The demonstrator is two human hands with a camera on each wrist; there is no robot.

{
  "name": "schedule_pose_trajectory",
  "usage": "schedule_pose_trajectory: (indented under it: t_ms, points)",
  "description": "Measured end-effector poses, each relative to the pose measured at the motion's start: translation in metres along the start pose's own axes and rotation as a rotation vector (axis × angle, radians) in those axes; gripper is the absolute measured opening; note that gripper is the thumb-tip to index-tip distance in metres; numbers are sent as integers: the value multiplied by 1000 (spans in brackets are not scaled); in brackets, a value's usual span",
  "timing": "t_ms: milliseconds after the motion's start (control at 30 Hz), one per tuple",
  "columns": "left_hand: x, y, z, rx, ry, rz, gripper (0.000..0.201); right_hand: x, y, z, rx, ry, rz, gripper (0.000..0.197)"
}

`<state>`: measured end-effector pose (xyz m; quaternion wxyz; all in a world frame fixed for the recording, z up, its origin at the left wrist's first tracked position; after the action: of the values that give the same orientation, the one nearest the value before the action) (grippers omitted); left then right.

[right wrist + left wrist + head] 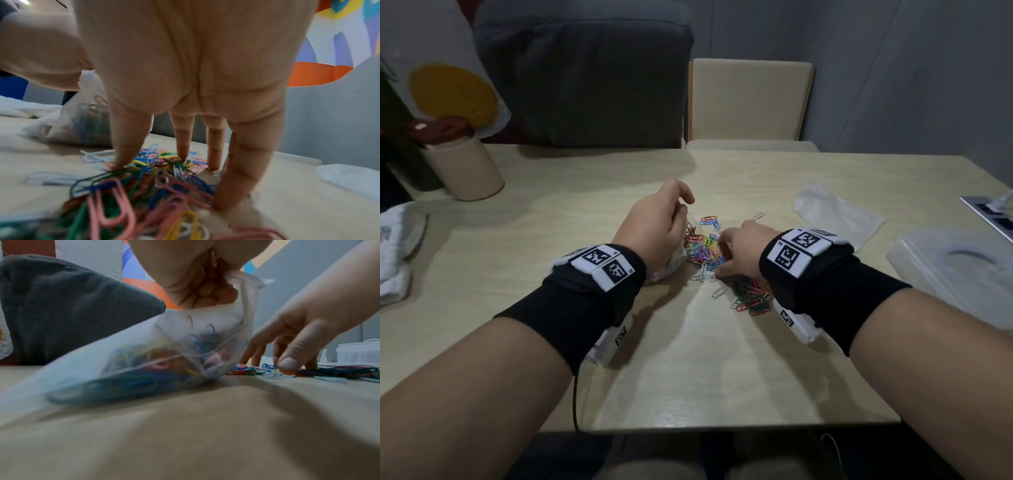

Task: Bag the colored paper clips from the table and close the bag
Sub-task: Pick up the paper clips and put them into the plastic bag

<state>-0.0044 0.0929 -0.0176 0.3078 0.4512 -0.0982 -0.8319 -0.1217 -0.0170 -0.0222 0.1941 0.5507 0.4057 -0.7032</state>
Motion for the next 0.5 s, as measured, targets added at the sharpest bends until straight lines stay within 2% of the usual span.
schedule_pose_trajectory:
  t_ms: [167, 233, 367, 400, 500]
  points:
    - [0, 1, 0, -3, 11, 5, 15, 2, 4, -3, -37, 35, 50, 33]
    - [0, 1, -1, -6, 7, 5, 15, 3, 4, -2, -36, 57, 59, 32]
    - [2, 1, -3, -18, 16, -15, 18, 5, -2, -4, -20, 172, 8, 67]
    - [2, 2, -3, -15, 28, -24, 19, 6, -3, -6, -35, 133, 1, 67]
    - [3, 2, -3, -7, 43, -38, 20, 8, 0, -10, -99, 27, 77, 40]
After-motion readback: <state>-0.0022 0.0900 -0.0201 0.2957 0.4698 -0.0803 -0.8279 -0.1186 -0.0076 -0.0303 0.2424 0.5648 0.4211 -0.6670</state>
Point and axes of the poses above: each hand's wrist, its own y-axis towards the middle knuckle, its own x-axis out of the palm, z = x × y, the point moved 2 cm from there along y, towards the middle knuckle
